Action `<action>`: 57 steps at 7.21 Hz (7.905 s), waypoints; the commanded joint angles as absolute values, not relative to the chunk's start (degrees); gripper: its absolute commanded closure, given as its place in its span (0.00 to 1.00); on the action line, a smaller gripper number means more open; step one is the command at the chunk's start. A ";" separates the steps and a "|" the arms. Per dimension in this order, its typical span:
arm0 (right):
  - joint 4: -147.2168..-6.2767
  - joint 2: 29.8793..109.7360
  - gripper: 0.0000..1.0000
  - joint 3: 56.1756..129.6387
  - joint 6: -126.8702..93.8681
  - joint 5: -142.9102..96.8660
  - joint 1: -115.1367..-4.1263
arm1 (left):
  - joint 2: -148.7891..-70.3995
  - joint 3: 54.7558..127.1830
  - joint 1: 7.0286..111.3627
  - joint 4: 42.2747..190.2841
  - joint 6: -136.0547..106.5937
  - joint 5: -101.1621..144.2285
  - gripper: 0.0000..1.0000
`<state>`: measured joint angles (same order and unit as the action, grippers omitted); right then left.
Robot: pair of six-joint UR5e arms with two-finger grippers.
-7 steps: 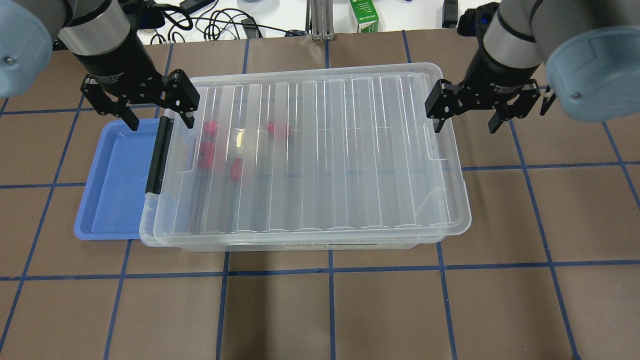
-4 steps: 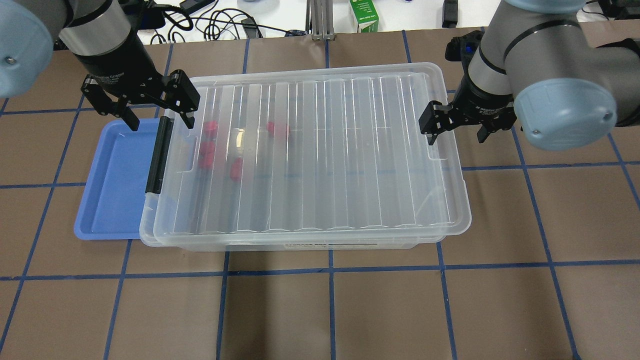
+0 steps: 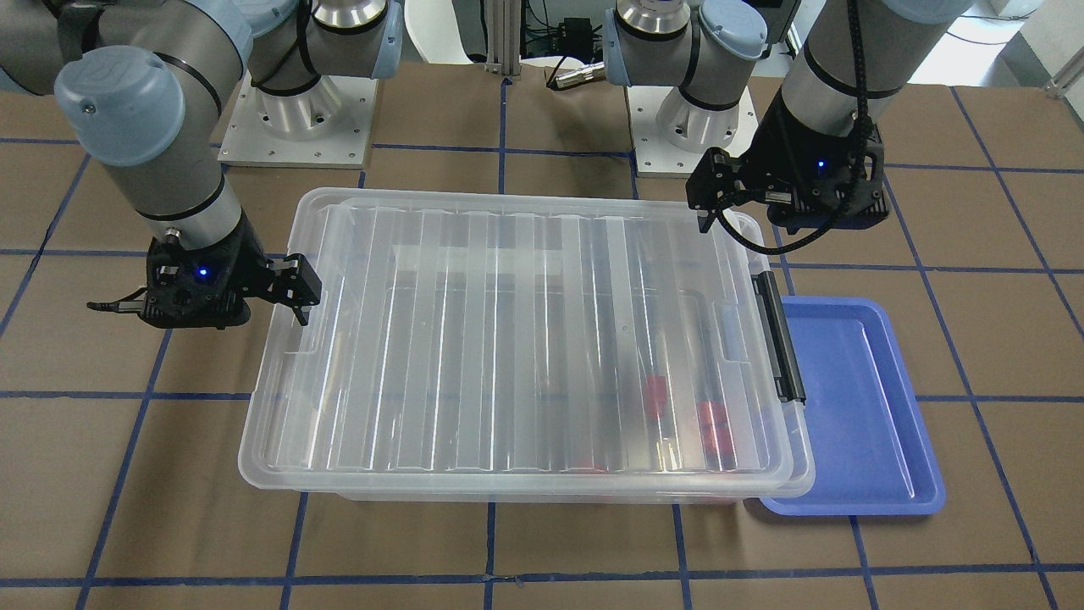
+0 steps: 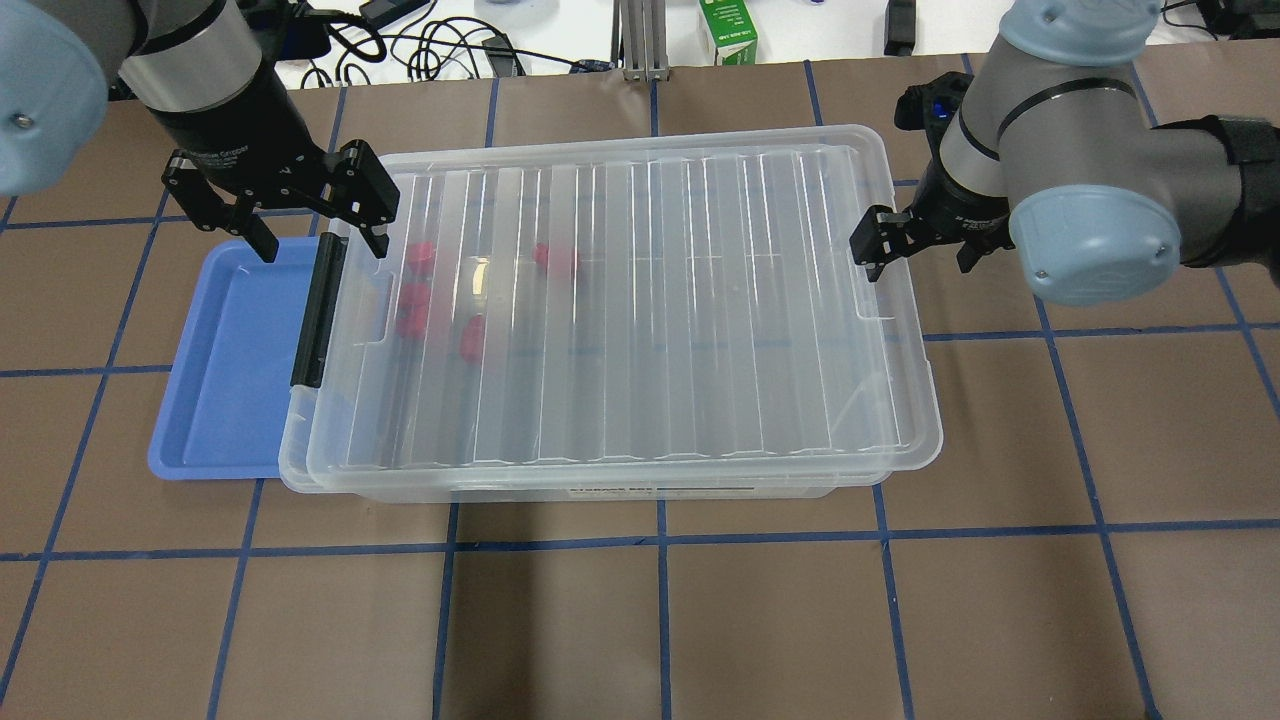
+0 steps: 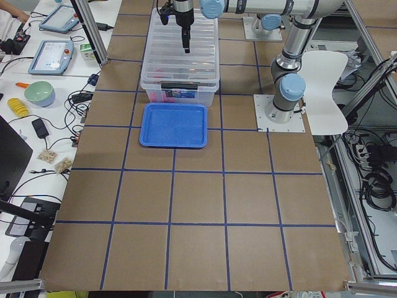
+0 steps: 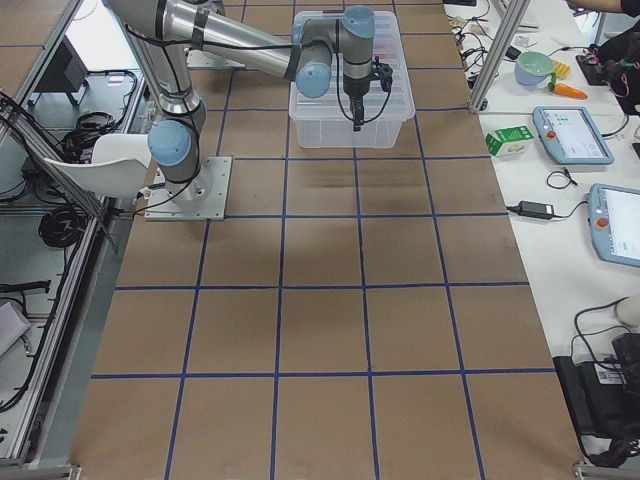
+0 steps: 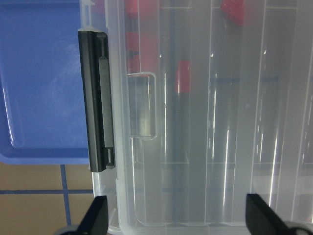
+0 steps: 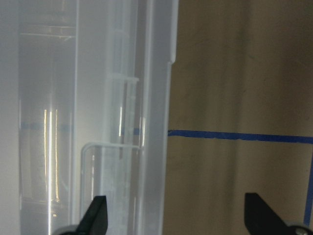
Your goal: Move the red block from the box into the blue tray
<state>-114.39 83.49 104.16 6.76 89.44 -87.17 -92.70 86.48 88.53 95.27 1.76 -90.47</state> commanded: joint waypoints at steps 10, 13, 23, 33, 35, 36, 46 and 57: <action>-113.73 83.14 0.02 104.06 25.65 89.56 -74.01 | -92.99 86.48 88.59 95.27 2.28 -90.97 0.00; -113.29 83.32 0.01 104.15 32.32 89.56 -70.15 | -93.69 86.57 88.42 95.10 2.29 -90.44 0.00; -113.03 83.41 0.00 104.24 40.61 90.00 -62.49 | -106.34 98.34 88.42 72.08 -0.96 -90.09 0.08; -92.26 91.29 0.00 91.53 39.29 89.21 -62.75 | -115.22 101.78 89.21 64.07 -1.58 -84.29 0.16; -83.89 94.12 0.00 86.86 37.72 89.82 -62.75 | -116.01 101.78 89.21 63.99 -1.58 -84.29 0.16; -82.19 96.48 0.00 86.84 34.14 90.00 -62.75 | -116.45 101.78 89.21 63.03 -1.67 -84.29 0.20; -94.36 89.67 0.00 87.19 -6.47 88.07 -87.26 | -107.68 85.90 88.59 88.64 -1.76 -86.13 1.00; -94.75 88.77 0.00 86.84 -6.42 88.95 -89.03 | -112.57 91.54 66.01 74.51 22.06 -92.20 1.00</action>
<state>-94.78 88.77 86.81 -6.49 88.94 -89.03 -110.80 87.01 66.08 82.11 21.69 -92.14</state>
